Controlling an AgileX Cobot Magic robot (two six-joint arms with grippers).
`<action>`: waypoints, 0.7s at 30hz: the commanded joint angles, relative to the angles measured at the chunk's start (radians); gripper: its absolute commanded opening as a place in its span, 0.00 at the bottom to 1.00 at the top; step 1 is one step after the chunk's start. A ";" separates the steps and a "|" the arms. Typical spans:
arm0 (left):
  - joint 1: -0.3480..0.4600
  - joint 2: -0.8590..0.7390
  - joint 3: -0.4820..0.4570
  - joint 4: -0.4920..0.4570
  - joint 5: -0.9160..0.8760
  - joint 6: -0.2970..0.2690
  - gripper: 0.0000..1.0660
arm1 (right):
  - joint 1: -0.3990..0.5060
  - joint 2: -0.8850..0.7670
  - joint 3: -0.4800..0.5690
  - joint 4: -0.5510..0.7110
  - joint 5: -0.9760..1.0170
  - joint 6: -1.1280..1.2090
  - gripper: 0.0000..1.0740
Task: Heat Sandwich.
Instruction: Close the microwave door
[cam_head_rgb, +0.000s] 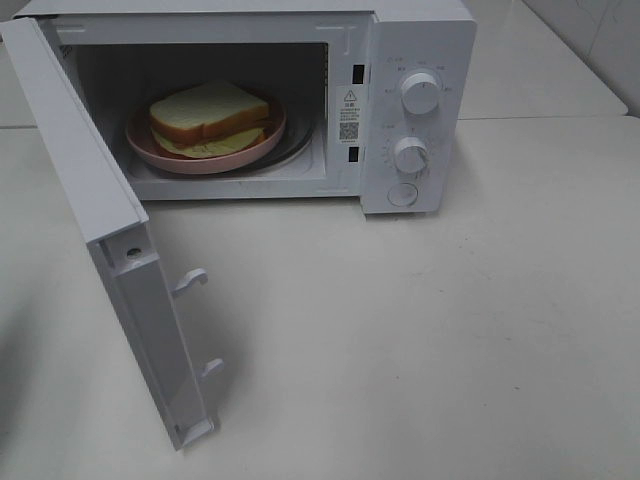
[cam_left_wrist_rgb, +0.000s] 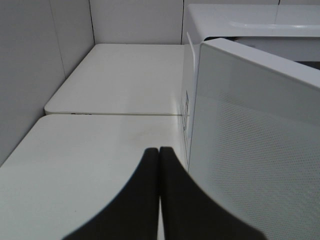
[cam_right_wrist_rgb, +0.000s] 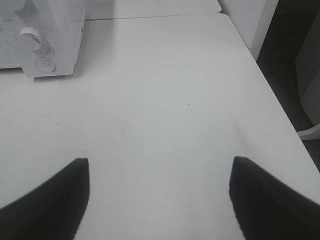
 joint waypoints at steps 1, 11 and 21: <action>-0.007 0.075 -0.013 0.024 -0.052 -0.062 0.00 | -0.004 -0.030 0.002 0.002 -0.015 -0.007 0.71; -0.007 0.235 -0.057 0.400 -0.156 -0.269 0.00 | -0.004 -0.030 0.002 0.002 -0.015 -0.007 0.71; -0.007 0.443 -0.058 0.596 -0.435 -0.335 0.00 | -0.004 -0.030 0.002 0.002 -0.015 -0.007 0.71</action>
